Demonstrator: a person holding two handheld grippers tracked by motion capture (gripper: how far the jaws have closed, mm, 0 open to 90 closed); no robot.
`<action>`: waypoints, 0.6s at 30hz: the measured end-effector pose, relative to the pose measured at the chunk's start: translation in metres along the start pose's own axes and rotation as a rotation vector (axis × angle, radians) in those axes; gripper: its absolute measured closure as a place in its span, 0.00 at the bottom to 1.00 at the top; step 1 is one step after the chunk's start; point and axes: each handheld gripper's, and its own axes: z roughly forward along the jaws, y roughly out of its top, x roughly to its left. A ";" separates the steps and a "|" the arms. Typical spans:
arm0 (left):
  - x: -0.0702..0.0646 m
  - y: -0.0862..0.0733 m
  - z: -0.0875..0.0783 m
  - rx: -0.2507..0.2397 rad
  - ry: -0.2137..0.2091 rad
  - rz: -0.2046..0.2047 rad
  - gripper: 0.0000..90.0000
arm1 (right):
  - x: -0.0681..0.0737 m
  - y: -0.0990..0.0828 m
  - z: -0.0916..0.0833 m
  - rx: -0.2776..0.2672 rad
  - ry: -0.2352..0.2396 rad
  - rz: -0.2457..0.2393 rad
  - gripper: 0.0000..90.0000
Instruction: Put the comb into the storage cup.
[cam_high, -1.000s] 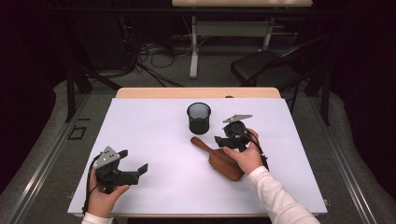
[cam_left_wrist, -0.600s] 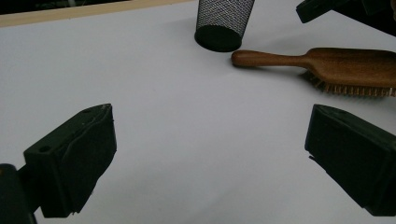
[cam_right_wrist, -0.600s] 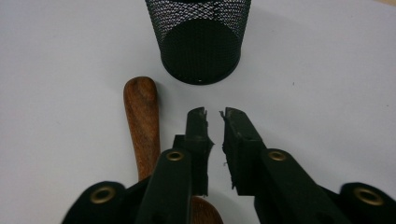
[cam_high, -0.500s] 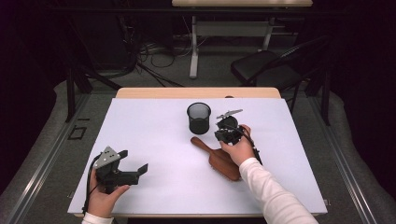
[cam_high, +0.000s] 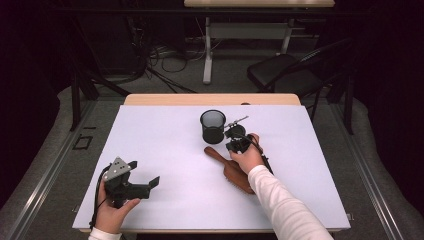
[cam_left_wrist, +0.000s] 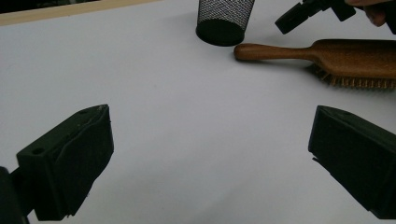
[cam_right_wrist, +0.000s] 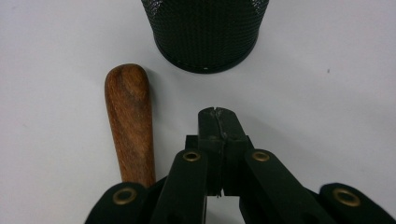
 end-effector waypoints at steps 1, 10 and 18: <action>0.000 0.000 0.000 0.001 0.000 -0.003 0.00 | 0.000 0.000 0.002 0.000 0.007 0.005 1.00; 0.001 -0.001 0.001 0.009 -0.002 -0.012 0.00 | 0.006 0.001 0.011 0.039 0.022 0.005 1.00; 0.001 -0.001 0.001 0.011 -0.004 -0.014 0.00 | 0.012 0.001 0.016 0.053 0.035 0.008 1.00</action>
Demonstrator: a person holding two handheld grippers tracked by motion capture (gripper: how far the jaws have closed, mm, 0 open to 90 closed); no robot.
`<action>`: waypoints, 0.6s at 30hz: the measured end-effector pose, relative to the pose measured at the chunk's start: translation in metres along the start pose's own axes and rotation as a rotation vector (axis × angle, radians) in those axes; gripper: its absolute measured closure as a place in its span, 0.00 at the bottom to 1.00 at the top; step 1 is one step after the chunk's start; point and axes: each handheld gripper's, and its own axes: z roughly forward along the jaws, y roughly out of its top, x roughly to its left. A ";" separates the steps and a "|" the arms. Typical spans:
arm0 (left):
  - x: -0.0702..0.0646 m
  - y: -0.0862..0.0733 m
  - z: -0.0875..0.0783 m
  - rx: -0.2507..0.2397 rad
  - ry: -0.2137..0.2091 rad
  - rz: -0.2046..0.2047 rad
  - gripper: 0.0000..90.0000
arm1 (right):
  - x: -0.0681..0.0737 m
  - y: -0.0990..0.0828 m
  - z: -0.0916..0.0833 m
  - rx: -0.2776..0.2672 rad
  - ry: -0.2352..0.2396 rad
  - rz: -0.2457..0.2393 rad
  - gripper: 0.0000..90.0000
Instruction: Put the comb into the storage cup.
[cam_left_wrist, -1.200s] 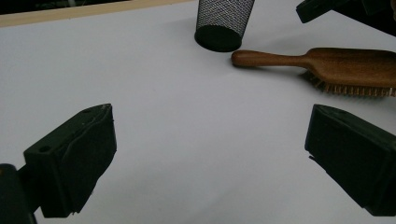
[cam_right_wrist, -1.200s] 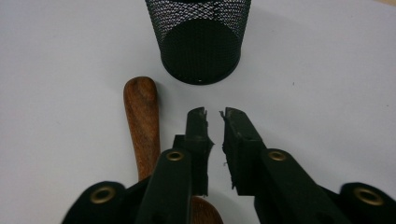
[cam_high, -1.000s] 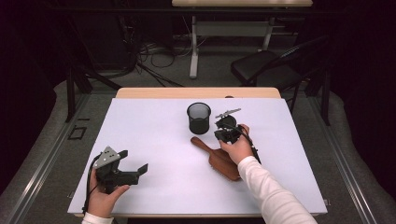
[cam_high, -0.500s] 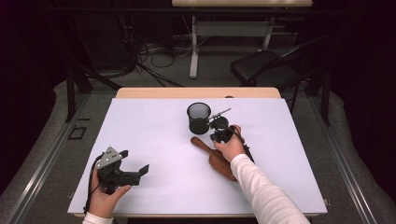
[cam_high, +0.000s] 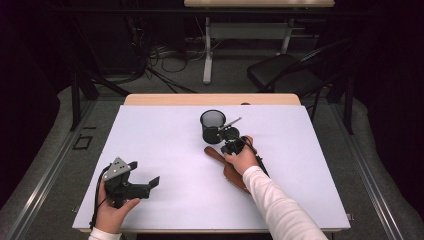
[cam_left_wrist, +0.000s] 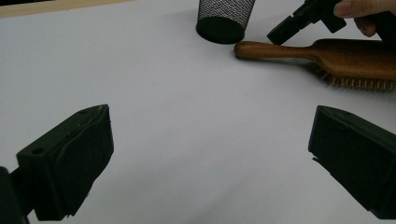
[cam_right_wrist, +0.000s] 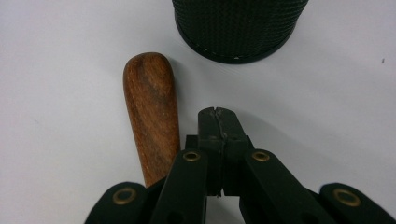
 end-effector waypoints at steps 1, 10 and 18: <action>0.000 0.000 0.000 -0.001 -0.004 0.000 0.00 | 0.000 0.000 0.001 0.003 0.007 -0.007 1.00; 0.001 -0.001 0.000 -0.004 -0.003 -0.018 0.00 | 0.012 -0.001 0.000 0.023 0.025 -0.011 1.00; 0.001 -0.001 0.000 -0.005 -0.009 -0.024 0.00 | 0.023 -0.002 0.001 0.054 0.042 -0.018 1.00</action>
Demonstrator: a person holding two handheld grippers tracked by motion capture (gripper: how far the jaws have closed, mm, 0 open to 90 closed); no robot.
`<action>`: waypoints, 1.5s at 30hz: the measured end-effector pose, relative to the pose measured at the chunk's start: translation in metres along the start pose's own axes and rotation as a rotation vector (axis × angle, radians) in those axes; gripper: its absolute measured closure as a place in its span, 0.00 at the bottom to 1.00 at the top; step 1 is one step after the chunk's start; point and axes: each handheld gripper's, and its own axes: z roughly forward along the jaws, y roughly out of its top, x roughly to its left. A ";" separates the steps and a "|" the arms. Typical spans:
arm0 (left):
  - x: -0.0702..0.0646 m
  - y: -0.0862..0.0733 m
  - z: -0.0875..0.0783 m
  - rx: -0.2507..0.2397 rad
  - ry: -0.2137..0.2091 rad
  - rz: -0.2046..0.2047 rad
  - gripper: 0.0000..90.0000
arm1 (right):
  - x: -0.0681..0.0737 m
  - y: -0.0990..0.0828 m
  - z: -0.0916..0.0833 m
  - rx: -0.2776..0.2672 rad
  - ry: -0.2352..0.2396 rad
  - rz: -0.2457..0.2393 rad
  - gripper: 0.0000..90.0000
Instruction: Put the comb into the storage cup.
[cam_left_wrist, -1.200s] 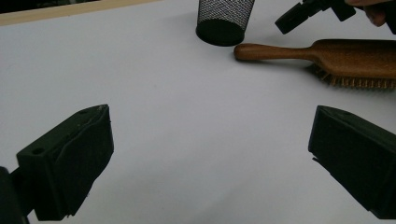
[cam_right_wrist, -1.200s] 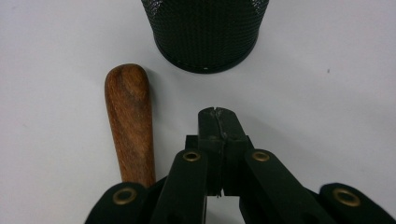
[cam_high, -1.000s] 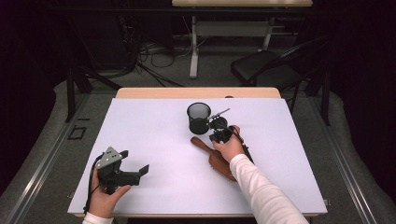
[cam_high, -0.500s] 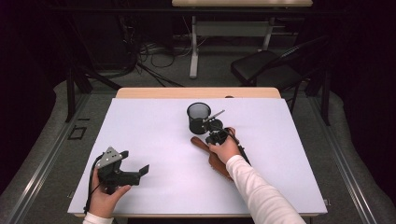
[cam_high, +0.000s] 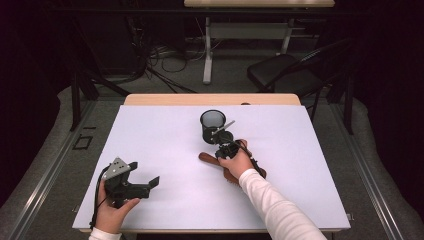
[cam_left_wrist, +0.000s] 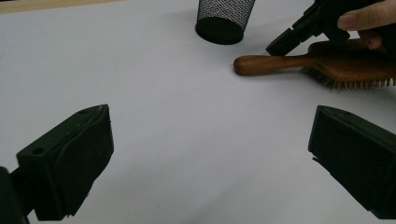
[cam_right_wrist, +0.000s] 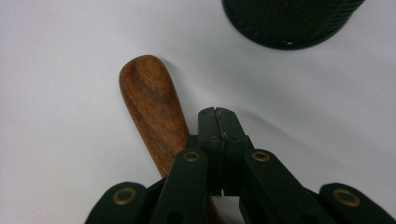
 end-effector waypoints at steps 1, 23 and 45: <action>0.000 0.000 0.000 0.000 0.000 0.001 0.00 | 0.002 0.000 0.000 0.011 0.001 -0.008 1.00; 0.000 0.000 -0.001 -0.005 0.005 -0.004 0.00 | 0.040 -0.040 -0.020 0.019 0.051 -0.120 1.00; -0.001 0.000 -0.001 -0.008 0.010 0.000 0.00 | 0.043 -0.099 -0.046 -0.083 0.079 -0.145 0.99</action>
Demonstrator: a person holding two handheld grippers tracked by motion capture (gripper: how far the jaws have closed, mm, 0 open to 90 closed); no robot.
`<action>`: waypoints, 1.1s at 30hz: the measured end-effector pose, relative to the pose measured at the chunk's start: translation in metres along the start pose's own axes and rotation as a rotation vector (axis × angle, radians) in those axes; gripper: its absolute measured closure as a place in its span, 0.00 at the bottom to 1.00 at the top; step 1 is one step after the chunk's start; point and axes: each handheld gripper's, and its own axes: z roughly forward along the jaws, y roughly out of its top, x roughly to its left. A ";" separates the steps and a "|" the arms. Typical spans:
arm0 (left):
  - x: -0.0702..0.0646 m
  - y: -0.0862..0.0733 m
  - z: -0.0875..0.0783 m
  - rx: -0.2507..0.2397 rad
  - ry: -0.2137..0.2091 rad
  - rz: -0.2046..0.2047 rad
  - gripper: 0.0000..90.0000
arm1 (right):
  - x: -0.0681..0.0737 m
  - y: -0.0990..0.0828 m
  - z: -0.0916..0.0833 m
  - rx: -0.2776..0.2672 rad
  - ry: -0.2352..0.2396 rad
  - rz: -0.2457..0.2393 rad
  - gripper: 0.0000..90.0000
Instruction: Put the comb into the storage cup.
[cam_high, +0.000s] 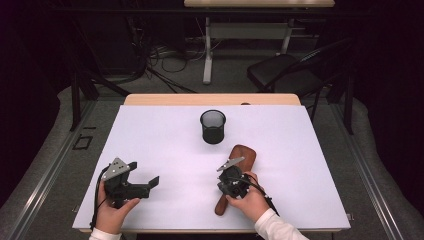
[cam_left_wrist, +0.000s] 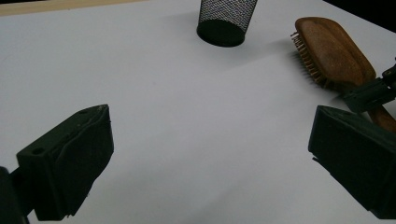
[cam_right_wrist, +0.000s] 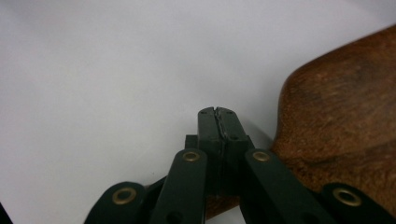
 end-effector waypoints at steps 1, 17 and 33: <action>0.000 0.000 0.000 0.000 0.000 0.000 0.00 | -0.001 -0.003 -0.002 -0.006 0.000 0.004 0.99; -0.001 0.000 0.000 -0.003 -0.004 0.002 0.00 | -0.016 -0.037 -0.022 -0.035 -0.028 0.044 0.99; -0.001 0.000 0.000 -0.004 -0.003 0.004 0.00 | -0.034 -0.051 -0.037 -0.063 -0.043 0.093 0.98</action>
